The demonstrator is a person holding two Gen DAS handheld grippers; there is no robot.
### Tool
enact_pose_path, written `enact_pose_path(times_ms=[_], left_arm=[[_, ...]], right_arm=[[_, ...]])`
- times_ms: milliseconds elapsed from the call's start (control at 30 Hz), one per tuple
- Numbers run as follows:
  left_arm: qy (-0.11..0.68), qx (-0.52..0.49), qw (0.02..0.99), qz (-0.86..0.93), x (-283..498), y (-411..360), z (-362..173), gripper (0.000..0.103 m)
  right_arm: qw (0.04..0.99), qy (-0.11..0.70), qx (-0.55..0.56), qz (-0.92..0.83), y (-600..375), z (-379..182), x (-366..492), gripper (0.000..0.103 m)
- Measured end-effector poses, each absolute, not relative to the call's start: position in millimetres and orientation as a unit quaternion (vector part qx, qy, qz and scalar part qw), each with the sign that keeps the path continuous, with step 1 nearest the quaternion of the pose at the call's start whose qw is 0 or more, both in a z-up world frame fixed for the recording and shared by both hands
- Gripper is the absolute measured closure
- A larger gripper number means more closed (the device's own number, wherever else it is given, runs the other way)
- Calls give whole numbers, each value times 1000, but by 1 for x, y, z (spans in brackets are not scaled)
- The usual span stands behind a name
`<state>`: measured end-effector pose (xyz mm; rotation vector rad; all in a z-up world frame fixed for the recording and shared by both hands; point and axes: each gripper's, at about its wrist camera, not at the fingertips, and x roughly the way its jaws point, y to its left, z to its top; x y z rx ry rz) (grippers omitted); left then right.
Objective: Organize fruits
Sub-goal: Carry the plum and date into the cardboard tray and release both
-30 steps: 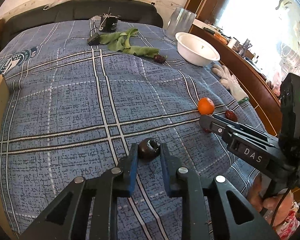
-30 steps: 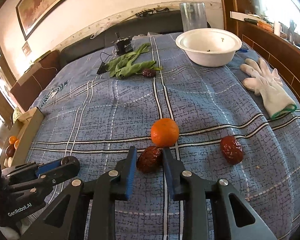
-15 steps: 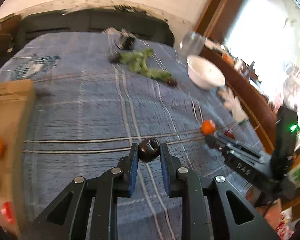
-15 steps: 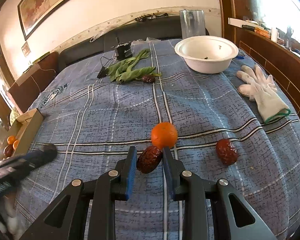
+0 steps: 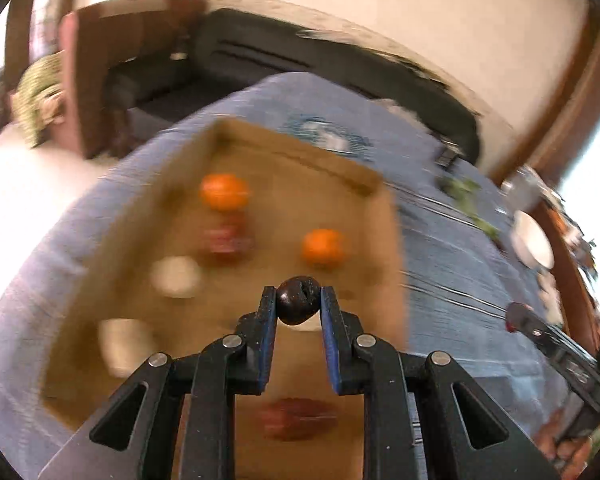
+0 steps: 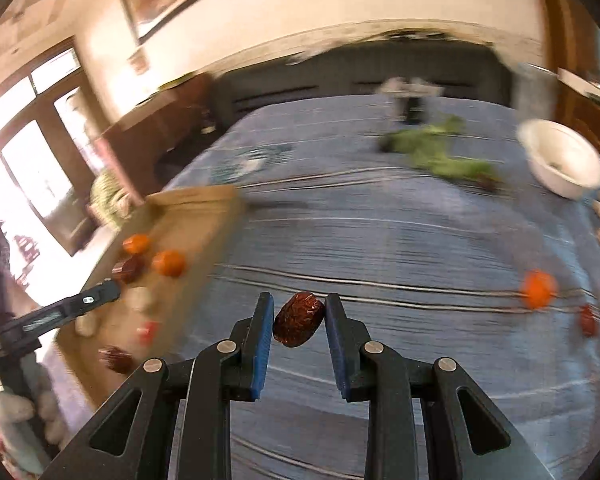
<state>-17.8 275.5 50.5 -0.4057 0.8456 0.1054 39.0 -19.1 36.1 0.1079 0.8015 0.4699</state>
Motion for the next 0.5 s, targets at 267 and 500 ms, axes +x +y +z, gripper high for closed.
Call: enact_pose_path(times_ms=[267, 500], left_arm=[[428, -204, 876, 86, -19, 309, 27, 82], [428, -196, 878, 81, -13, 309, 20, 82]], right_arm=[[867, 396, -25, 300, 100, 37, 39, 74], [857, 418, -79, 293, 147, 9, 53, 74]])
